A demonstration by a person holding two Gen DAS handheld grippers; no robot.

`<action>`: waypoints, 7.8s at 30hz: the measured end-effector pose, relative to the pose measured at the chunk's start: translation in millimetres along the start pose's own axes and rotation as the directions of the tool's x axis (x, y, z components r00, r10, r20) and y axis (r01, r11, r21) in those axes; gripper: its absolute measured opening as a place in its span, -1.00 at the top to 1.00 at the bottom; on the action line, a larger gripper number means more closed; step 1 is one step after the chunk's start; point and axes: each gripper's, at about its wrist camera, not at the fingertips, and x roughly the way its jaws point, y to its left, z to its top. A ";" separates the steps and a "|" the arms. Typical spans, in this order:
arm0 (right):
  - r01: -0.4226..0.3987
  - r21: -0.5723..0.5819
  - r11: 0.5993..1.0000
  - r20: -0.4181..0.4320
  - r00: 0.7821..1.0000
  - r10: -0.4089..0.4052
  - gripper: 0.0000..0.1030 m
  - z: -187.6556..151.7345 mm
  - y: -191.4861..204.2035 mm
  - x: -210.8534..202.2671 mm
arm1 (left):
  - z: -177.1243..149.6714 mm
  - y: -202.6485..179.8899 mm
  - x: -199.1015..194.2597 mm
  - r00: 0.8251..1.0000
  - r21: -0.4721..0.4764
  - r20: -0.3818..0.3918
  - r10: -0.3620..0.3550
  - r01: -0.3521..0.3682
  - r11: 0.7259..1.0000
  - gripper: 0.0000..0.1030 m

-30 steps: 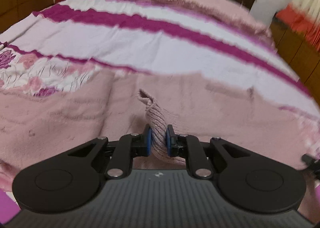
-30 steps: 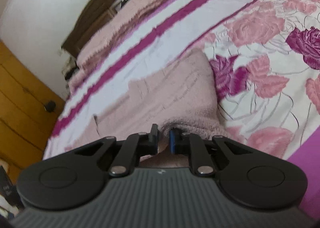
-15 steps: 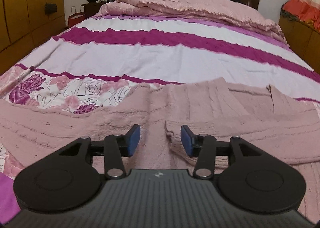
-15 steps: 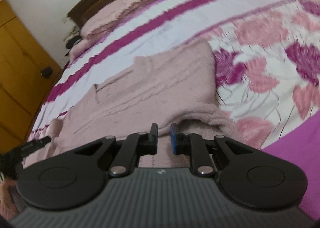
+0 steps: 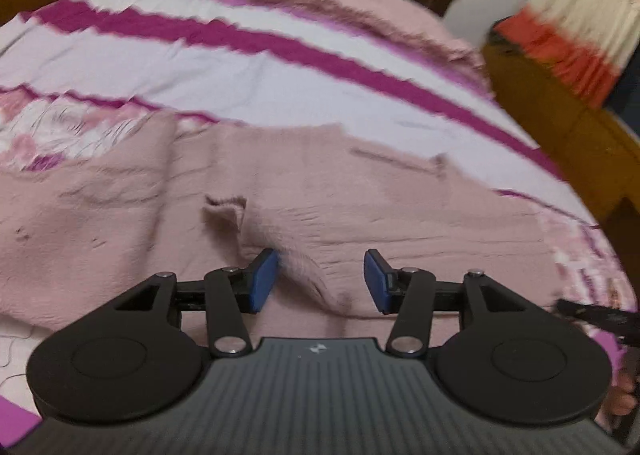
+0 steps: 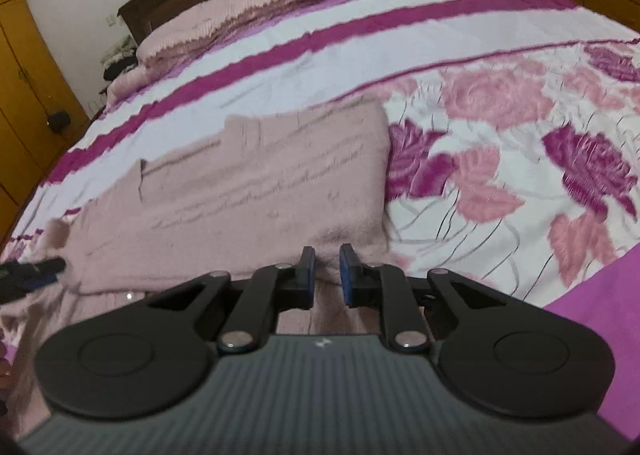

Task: Fold small clothes

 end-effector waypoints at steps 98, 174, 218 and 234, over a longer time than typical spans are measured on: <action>-0.051 -0.060 0.997 -0.043 0.998 0.048 -0.30 -60.1 59.1 -22.5 | -16.3 186.8 -90.2 0.853 -0.548 0.072 0.516 -0.399 0.735 -0.65; -0.162 0.108 0.981 0.054 0.986 0.157 -0.30 -65.2 29.5 -35.4 | -28.2 -104.3 28.8 0.998 0.137 -0.052 -0.026 0.033 0.990 -0.36; -0.343 -0.353 0.871 -0.136 0.939 0.315 -0.33 -21.5 220.2 -21.8 | -30.2 53.8 -114.3 0.924 -0.072 0.007 0.382 -0.381 0.922 -0.36; -0.397 -0.551 0.734 -0.258 0.917 0.303 -0.32 -54.0 325.7 35.0 | -45.2 96.9 -131.2 0.900 -0.158 -0.012 0.435 -0.432 0.888 -0.36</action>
